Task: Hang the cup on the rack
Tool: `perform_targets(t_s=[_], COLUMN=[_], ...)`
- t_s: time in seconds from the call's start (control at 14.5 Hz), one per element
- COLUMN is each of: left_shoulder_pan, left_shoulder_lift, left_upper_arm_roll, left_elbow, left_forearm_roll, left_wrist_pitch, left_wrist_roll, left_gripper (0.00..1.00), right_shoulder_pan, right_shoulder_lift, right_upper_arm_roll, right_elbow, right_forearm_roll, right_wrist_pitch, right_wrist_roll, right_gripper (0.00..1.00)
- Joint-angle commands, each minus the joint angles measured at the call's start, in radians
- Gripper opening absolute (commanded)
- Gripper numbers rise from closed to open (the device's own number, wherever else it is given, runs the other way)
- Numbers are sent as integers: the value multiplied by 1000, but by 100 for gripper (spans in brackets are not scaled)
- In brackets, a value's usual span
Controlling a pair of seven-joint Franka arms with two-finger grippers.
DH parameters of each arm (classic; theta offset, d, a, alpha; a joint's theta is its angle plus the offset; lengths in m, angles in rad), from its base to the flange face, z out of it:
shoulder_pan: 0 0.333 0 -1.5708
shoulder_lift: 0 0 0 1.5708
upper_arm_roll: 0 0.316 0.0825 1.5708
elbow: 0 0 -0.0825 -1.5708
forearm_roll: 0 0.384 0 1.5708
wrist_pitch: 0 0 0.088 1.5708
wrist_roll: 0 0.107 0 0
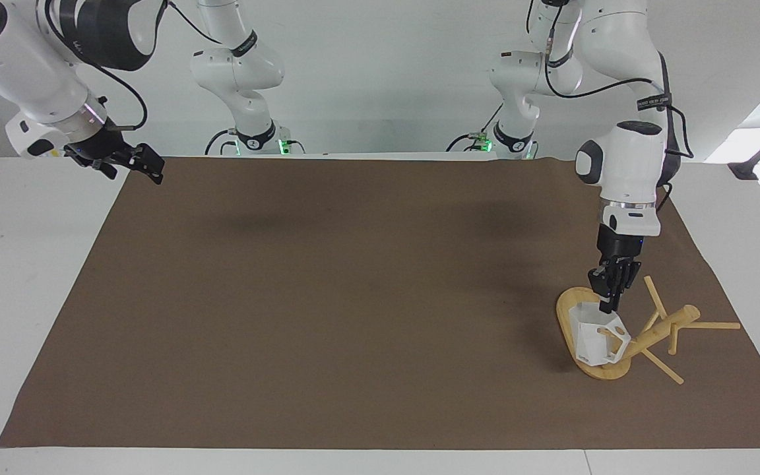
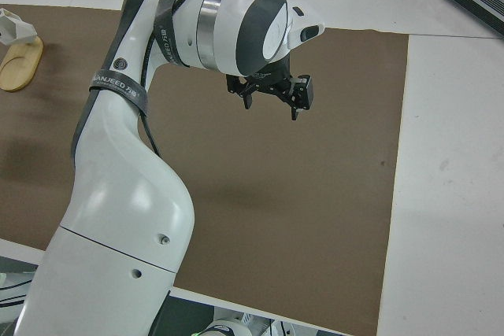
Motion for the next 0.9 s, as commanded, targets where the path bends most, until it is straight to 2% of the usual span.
perform_targets(t_s=[0.0, 0.21, 0.35, 0.41, 0.48, 0.62, 0.69, 0.83], left_shoulder_pan=[13, 13, 10, 11, 13, 14, 13, 13], left_shoulder_lift=[5, -6, -65, -97, -130, -193, -219, -268], left_upper_arm_roll=[-8, -5, -3, -3, -3, -1, 0, 0], left_elbow=[13, 5, -1, 1, 1, 8, 17, 66], left_forearm_roll=[14, 12, 12, 12, 12, 14, 18, 18], left_wrist_pitch=[-10, -51, -184, -247, -302, -462, -572, -806], left_wrist_roll=[3, 4, 6, 7, 9, 7, 21, 97], left_gripper=[20, 21, 26, 35, 48, 85, 96, 100], right_shoulder_pan=[0, 1, 0, 1, 1, 1, 1, 1], right_shoulder_lift=[-14, -14, -14, -14, -14, -14, -14, -14], right_upper_arm_roll=[6, 6, 6, 6, 6, 6, 6, 6], right_elbow=[-19, -19, -18, -19, -18, -18, -18, -19], right_forearm_roll=[-3, -1, -1, -3, -1, -1, -1, -3], right_wrist_pitch=[8, 8, 8, 8, 8, 8, 8, 8], right_wrist_roll=[15, 15, 15, 15, 15, 15, 15, 15], right_gripper=[99, 99, 99, 99, 99, 99, 99, 99])
